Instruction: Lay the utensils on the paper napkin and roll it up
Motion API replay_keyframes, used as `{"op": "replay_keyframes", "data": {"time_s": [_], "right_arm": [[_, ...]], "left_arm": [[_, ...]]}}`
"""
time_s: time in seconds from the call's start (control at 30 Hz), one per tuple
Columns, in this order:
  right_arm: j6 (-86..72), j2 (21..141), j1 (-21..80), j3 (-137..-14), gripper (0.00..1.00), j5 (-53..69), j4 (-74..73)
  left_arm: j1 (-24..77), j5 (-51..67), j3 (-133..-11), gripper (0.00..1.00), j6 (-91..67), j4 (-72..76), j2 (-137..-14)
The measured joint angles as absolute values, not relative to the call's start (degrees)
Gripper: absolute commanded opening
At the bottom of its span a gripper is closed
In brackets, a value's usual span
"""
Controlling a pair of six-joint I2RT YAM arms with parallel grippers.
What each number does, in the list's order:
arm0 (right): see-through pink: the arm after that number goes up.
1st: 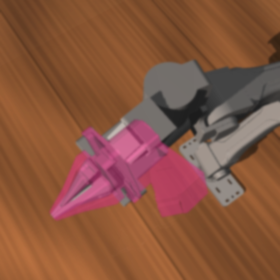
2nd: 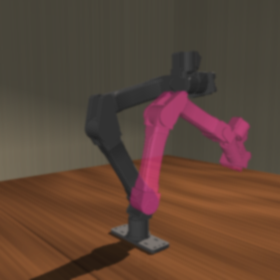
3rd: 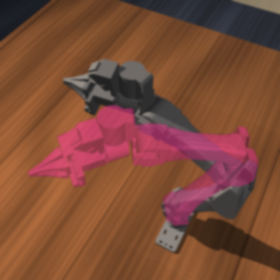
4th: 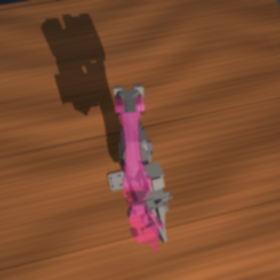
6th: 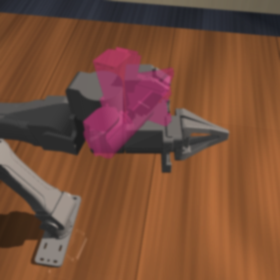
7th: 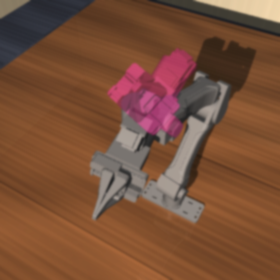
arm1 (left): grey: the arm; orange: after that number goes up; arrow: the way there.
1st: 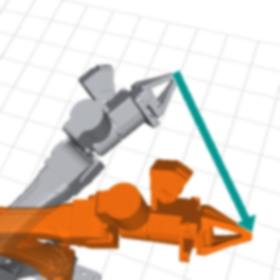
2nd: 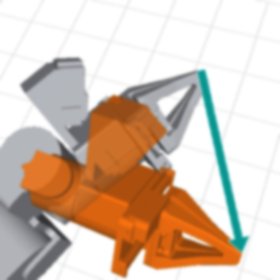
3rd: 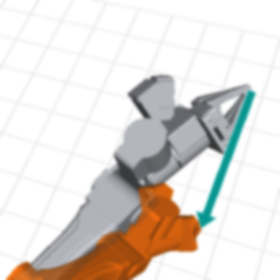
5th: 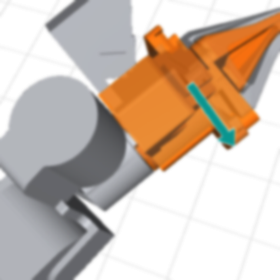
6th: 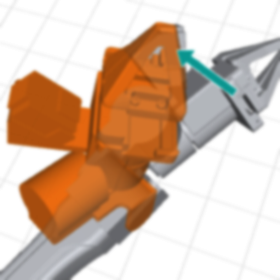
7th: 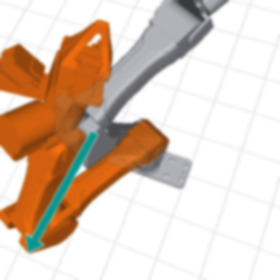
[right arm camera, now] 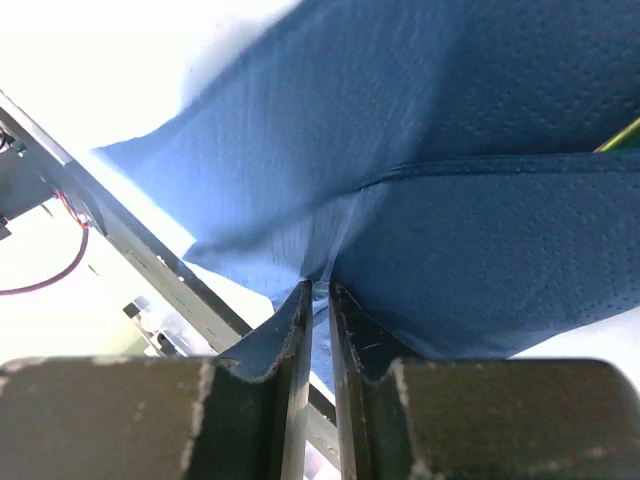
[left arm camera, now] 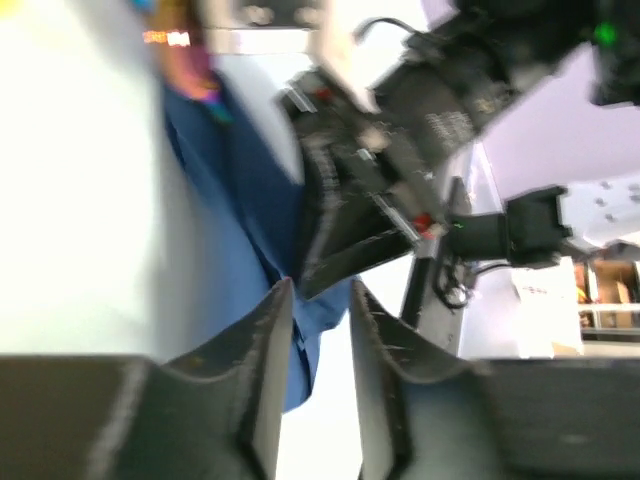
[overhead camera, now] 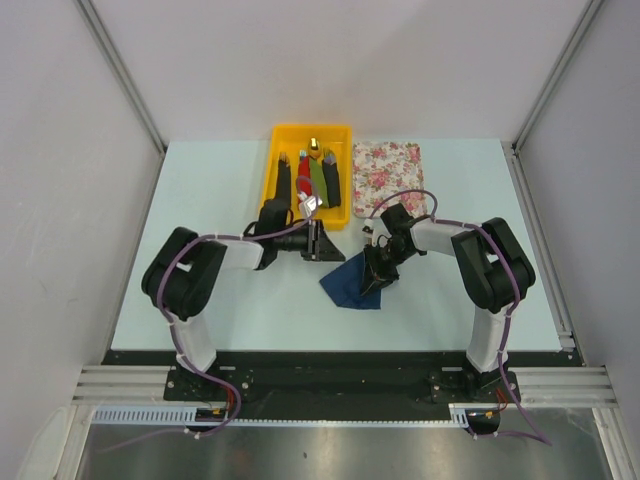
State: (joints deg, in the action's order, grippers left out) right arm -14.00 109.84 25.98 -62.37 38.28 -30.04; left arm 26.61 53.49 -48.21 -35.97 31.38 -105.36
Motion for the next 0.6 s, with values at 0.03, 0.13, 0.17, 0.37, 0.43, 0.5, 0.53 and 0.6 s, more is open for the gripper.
{"op": "replay_keyframes", "data": {"time_s": [0.03, 0.13, 0.17, 0.37, 0.43, 0.5, 0.53, 0.6], "right_arm": [[-14.0, 109.8, 26.0, -62.4, 0.18, 38.3, -30.0], [-14.1, 109.8, 26.0, -62.4, 0.18, 38.3, -30.0], [-14.1, 109.8, 26.0, -62.4, 0.18, 38.3, -30.0], [-14.2, 109.8, 26.0, -62.4, 0.18, 38.3, -30.0], [-14.4, 109.9, 26.0, -62.4, 0.18, 38.3, -30.0], [-14.5, 109.9, 26.0, -62.4, 0.18, 38.3, -30.0], [-14.5, 109.9, 26.0, -62.4, 0.18, 38.3, -29.9], [-14.6, 110.0, 26.0, -62.4, 0.18, 38.3, -29.9]], "left_arm": [[26.0, 52.7, -48.8, 0.43, -34.7, 28.9, -105.4], [24.7, 50.1, -50.8, 0.52, -31.2, 22.2, -105.8], [24.3, 49.2, -52.1, 0.57, -30.3, 19.5, -106.6], [24.1, 48.8, -53.9, 0.66, -28.4, 13.5, -111.8], [24.3, 50.2, -55.9, 0.69, -27.7, 12.7, -113.0], [24.4, 50.3, -59.2, 0.70, -26.4, 12.0, -114.9], [24.6, 51.2, -61.4, 0.71, -25.9, 10.9, -116.4], [25.3, 53.9, -65.3, 0.71, -25.3, 8.9, -119.3]]}}
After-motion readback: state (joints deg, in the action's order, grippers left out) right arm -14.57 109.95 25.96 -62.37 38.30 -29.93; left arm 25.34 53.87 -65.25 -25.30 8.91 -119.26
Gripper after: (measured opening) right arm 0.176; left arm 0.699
